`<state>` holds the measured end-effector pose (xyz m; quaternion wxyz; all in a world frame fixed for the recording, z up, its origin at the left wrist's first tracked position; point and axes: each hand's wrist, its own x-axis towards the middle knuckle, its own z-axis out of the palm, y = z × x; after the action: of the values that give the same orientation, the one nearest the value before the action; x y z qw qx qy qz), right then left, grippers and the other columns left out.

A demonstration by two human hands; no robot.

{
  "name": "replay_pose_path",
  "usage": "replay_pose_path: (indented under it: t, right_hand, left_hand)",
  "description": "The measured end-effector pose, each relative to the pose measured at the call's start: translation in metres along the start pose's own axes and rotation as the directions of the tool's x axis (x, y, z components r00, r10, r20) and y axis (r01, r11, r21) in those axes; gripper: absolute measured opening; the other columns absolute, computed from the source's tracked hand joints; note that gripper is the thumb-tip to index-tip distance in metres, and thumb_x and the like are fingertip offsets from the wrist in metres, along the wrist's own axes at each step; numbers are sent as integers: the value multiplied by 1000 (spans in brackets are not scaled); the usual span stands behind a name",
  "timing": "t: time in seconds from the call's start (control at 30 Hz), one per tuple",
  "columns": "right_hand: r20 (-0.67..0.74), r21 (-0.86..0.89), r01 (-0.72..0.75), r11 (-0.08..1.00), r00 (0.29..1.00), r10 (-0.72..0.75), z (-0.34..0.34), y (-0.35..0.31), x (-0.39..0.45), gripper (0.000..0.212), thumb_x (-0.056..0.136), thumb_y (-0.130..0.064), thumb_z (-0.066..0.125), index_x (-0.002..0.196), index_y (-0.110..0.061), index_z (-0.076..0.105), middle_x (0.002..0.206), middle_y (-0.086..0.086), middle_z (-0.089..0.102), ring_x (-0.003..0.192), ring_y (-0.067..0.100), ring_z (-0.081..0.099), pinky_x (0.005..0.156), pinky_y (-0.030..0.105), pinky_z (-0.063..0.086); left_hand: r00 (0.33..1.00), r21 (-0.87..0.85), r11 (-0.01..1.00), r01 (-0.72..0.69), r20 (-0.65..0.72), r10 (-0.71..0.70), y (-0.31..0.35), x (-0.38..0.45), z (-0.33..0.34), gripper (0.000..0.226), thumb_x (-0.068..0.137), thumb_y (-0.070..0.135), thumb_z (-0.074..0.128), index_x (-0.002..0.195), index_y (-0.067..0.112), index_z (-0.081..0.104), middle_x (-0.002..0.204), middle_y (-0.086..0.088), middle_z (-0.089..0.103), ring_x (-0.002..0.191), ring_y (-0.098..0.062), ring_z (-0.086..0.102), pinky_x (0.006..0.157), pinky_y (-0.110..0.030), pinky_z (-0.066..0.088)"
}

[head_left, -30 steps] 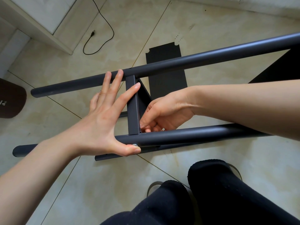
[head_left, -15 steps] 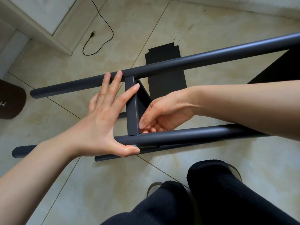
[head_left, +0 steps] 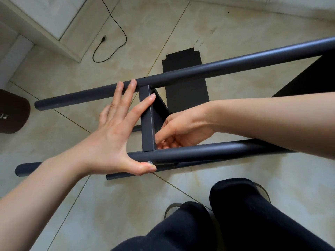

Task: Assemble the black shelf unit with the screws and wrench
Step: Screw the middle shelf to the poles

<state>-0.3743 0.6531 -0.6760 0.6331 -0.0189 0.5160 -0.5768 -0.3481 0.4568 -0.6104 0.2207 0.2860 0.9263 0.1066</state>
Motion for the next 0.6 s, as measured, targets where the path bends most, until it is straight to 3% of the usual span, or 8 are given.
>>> replay_pose_path:
  t: [0.07,0.17,0.33,0.5,0.6]
  right_hand:
    - [31,34,3,999,1000,-4,0,0,-1,23,98,-17,52,76,-10,57,67,2,58,61,11,56,69,22,51]
    - [57,108,0,994,998,-6,-4,-2,-4,19,97,-12,52,82,-7,61,66,3,64,57,10,60,60,20,54]
    - [12,11,-7,1000,1000,7,-4,-2,-2,30,96,-13,56,69,-7,67,60,3,62,50,8,55,54,17,48]
    - [21,49,17,999,1000,-18,-3,-2,-3,18,99,-17,53,88,-7,62,66,2,62,61,11,58,66,22,51]
    - [53,59,-4,998,999,0,-8,-3,-8,17,97,-13,56,83,-6,64,70,5,62,62,11,55,63,20,49]
  left_hand:
    - [1000,2,1000,-1,2,1,0,0,0,130,51,76,66,157,47,-2,163,12,-31,148,-17,-34,115,-50,-7]
    - [1000,8,1000,0,0,0,1,1,0,129,51,77,66,157,47,-2,163,11,-30,148,-17,-34,116,-51,-6]
    - [1000,10,1000,4,3,-4,1,1,-1,130,51,77,66,158,46,-1,163,12,-31,148,-17,-34,117,-52,-5]
    - [1000,14,1000,2,4,-2,0,1,-1,130,51,77,67,158,47,-2,163,12,-31,148,-17,-34,115,-50,-7]
    - [1000,12,1000,3,2,-3,1,2,-1,130,51,77,66,157,47,-2,163,12,-32,148,-16,-35,115,-49,-7]
